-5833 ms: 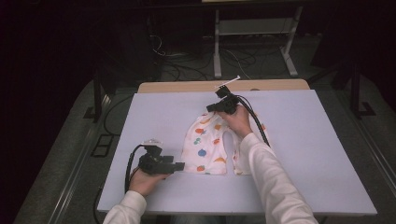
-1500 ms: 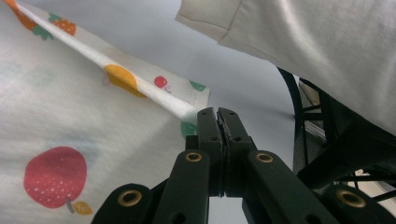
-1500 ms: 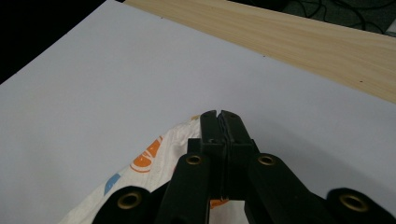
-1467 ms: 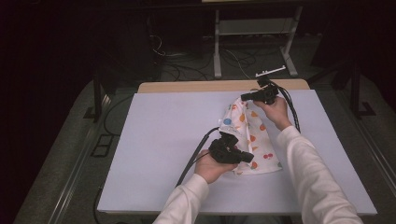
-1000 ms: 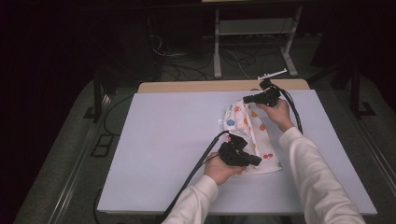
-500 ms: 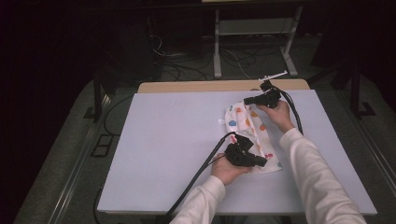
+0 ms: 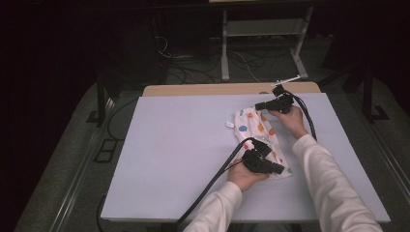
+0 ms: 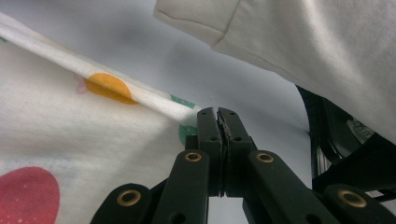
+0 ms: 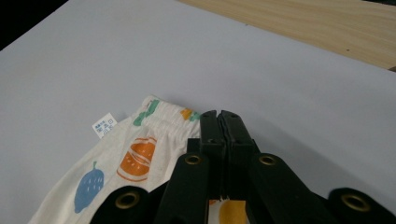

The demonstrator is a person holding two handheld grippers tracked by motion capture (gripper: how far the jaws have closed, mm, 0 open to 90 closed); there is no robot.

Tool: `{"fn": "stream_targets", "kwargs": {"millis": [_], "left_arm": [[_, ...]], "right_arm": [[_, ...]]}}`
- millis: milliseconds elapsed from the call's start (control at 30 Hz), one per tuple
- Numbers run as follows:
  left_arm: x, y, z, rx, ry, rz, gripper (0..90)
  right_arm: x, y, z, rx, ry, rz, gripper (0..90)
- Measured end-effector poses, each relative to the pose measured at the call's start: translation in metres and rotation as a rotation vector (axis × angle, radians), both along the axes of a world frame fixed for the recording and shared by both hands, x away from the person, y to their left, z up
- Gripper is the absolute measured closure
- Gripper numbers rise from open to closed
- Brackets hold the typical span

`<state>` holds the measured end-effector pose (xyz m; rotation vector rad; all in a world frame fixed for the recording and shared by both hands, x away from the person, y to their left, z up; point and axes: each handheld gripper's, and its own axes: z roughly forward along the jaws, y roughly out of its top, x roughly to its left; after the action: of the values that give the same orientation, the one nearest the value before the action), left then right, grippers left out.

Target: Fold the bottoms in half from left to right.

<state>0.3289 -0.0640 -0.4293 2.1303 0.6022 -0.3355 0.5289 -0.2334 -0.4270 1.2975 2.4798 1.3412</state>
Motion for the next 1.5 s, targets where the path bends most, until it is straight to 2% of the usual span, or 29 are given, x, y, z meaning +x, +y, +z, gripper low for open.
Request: {"fn": "stream_targets", "kwargs": {"millis": [233, 633, 767, 933, 1033, 1100, 1167, 1267, 1333, 1400, 1433, 1500], "left_arm": [[0.002, -0.009, -0.003, 0.021, 0.005, -0.012, 88.1], [0.007, -0.021, -0.01, 0.024, 0.026, -0.004, 88.1], [0.008, -0.025, -0.014, 0.037, 0.035, 0.007, 87.8], [0.009, -0.029, -0.017, 0.028, 0.044, 0.011, 87.5], [0.009, -0.03, -0.018, 0.01, 0.041, 0.001, 86.8], [0.007, -0.03, -0.018, -0.003, 0.032, -0.005, 82.4], [0.007, -0.031, -0.017, -0.023, 0.033, -0.019, 79.7], [0.005, -0.031, -0.015, -0.037, 0.014, -0.021, 70.1], [0.003, -0.03, -0.014, -0.028, -0.006, -0.015, 61.9], [0.003, -0.03, -0.012, -0.026, -0.012, -0.013, 55.2], [0.001, -0.029, -0.011, -0.03, -0.019, 0.004, 51.0], [0.001, -0.027, -0.009, -0.037, -0.034, 0.016, 42.8]], "right_arm": [[-0.001, -0.002, -0.001, -0.006, 0.0, -0.004, 87.4], [-0.002, -0.008, 0.0, -0.008, 0.001, -0.015, 87.2], [-0.004, -0.012, 0.002, 0.003, 0.002, -0.034, 83.9], [-0.009, -0.02, 0.006, 0.043, 0.011, -0.082, 68.8], [-0.013, -0.027, 0.008, 0.066, 0.022, -0.107, 62.6], [-0.016, -0.03, 0.01, 0.09, 0.028, -0.102, 55.5], [-0.019, -0.03, 0.012, 0.091, 0.027, -0.099, 49.6], [-0.024, -0.028, 0.014, 0.097, 0.017, -0.083, 39.0], [-0.028, -0.026, 0.015, 0.097, 0.006, -0.069, 32.3], [-0.031, -0.022, 0.017, 0.068, -0.004, -0.069, 23.2], [-0.033, -0.02, 0.018, 0.057, -0.012, -0.069, 20.2], [-0.035, -0.018, 0.02, 0.061, -0.01, -0.058, 14.8]]}}
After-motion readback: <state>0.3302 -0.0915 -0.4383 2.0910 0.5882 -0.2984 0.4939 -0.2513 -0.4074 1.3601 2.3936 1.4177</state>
